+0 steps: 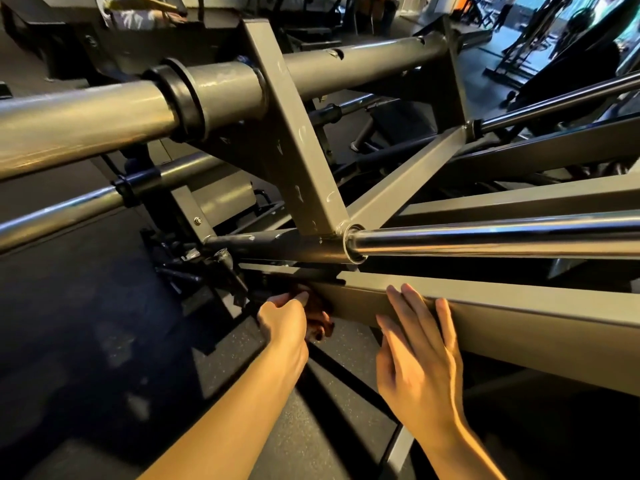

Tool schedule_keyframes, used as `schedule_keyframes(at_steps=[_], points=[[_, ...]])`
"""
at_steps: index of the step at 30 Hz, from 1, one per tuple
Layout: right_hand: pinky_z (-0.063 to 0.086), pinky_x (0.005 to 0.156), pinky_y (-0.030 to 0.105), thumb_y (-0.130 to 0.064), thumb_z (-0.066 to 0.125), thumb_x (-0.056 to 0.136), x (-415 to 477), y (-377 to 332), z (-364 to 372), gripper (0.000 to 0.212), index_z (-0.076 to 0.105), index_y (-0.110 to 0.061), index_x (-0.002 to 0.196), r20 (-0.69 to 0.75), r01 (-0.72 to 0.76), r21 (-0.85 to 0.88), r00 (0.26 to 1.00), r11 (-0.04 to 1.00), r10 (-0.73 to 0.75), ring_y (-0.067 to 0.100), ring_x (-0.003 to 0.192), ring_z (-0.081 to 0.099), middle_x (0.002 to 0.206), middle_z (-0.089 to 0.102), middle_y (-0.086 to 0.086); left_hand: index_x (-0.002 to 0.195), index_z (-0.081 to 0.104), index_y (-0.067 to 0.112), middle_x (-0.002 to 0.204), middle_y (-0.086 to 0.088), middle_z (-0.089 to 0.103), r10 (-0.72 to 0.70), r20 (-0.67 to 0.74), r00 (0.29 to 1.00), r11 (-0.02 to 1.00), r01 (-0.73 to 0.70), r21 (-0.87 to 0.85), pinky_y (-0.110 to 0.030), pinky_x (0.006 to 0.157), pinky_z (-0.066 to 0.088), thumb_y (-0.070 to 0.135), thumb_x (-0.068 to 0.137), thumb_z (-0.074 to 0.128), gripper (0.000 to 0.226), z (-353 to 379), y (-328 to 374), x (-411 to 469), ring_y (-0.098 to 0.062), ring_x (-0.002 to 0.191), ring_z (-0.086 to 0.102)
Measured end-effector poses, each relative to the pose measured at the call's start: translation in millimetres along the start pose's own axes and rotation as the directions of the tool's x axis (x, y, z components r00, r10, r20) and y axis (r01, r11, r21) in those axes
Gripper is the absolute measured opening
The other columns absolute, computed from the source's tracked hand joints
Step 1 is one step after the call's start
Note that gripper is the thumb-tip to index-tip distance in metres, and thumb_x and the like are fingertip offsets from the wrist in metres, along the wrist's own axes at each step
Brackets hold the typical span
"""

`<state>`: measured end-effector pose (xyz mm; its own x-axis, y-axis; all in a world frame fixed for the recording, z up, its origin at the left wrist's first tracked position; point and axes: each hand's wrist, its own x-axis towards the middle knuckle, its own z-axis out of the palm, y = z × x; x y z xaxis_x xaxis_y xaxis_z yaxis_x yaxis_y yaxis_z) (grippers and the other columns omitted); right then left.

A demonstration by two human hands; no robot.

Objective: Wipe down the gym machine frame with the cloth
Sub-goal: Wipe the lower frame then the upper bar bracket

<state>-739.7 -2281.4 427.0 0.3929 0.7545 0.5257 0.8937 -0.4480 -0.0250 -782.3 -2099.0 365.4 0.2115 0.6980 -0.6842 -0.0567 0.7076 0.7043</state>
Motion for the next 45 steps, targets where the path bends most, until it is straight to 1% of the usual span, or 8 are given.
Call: schedule_keyframes(at_steps=[5,12,17,22,25,34,40,45], points=[[0.014,0.128,0.048,-0.012,0.064,0.085,-1,4,-1,0.026,0.076,-0.009,0.107,-0.015,0.009,0.027,1.0,1.0,-0.008,0.027,0.146,0.042,0.149,0.054,0.01,0.11,0.062,0.019,0.099,0.002,0.067,0.031,0.194,0.98,0.983,-0.065,0.171,-0.018,0.062,0.04,0.015,0.093,0.074,0.02,-4,-16,-29,-0.006,0.085,0.061],[0.018,0.126,0.051,-0.013,0.064,0.081,-6,9,-6,0.031,0.076,-0.011,0.111,0.035,0.049,0.06,0.998,0.997,-0.052,0.025,0.15,0.036,0.154,0.049,0.008,0.107,0.057,0.019,0.098,-0.004,0.061,0.101,-0.115,0.988,0.988,-0.086,0.127,-0.027,0.062,0.044,0.014,0.095,0.07,0.019,-23,14,5,-0.014,0.08,0.055],[0.014,0.128,0.044,-0.013,0.065,0.082,-7,14,-11,0.032,0.077,-0.014,0.111,0.084,0.043,0.086,0.995,0.995,-0.05,0.024,0.151,0.035,0.155,0.048,0.004,0.109,0.06,0.019,0.113,-0.01,0.064,0.028,-0.157,0.987,0.997,-0.038,-0.067,-0.04,0.087,0.054,0.008,0.092,0.072,0.024,1,21,7,-0.026,0.101,0.061],[0.026,0.122,0.057,-0.01,0.067,0.078,-5,10,-8,0.028,0.078,-0.011,0.103,0.039,0.042,0.097,0.998,0.994,-0.046,0.028,0.148,0.039,0.152,0.052,0.008,0.108,0.06,0.01,0.099,-0.009,0.063,-0.027,0.044,0.999,0.998,0.024,0.065,-0.037,0.082,0.052,0.003,0.092,0.07,0.021,-18,-12,2,-0.022,0.089,0.06],[0.016,0.127,0.049,-0.02,0.057,0.082,-4,2,-3,0.032,0.076,-0.012,0.107,0.058,0.017,0.118,0.998,0.993,-0.024,0.025,0.15,0.037,0.151,0.053,0.006,0.104,0.061,0.011,0.102,-0.01,0.065,-0.036,0.035,0.999,0.98,0.029,0.196,-0.035,0.074,0.053,0.007,0.091,0.073,0.019,-30,-38,-1,-0.019,0.082,0.059],[0.014,0.128,0.043,-0.011,0.071,0.077,-5,1,6,0.029,0.078,-0.012,0.105,0.045,0.004,0.093,0.999,0.996,-0.009,0.031,0.145,0.043,0.144,0.059,0.01,0.104,0.059,0.017,0.095,0.004,0.06,0.318,-0.067,0.946,0.939,-0.304,0.162,-0.016,0.064,0.041,0.012,0.097,0.068,0.012,-19,-19,10,-0.004,0.082,0.056],[-0.001,0.126,0.023,-0.026,0.061,0.085,-12,12,14,0.045,0.071,-0.012,0.126,0.22,-0.094,0.104,0.973,0.99,0.069,0.029,0.154,0.027,0.16,0.041,0.002,0.107,0.058,0.022,0.11,-0.003,0.062,0.156,-0.072,0.985,0.986,-0.15,0.075,-0.034,0.092,0.052,0.008,0.093,0.069,0.023,0,-43,16,-0.021,0.106,0.062],[0.007,0.129,0.04,-0.02,0.061,0.084,-8,8,12,0.034,0.075,-0.012,0.114,0.169,-0.037,0.122,0.985,0.992,0.016,0.028,0.152,0.032,0.154,0.049,0.007,0.116,0.059,0.012,0.112,-0.008,0.064,0.075,0.054,0.996,0.984,-0.083,0.16,-0.034,0.085,0.045,0.005,0.092,0.072,0.028,-25,-35,27,-0.017,0.092,0.06]])
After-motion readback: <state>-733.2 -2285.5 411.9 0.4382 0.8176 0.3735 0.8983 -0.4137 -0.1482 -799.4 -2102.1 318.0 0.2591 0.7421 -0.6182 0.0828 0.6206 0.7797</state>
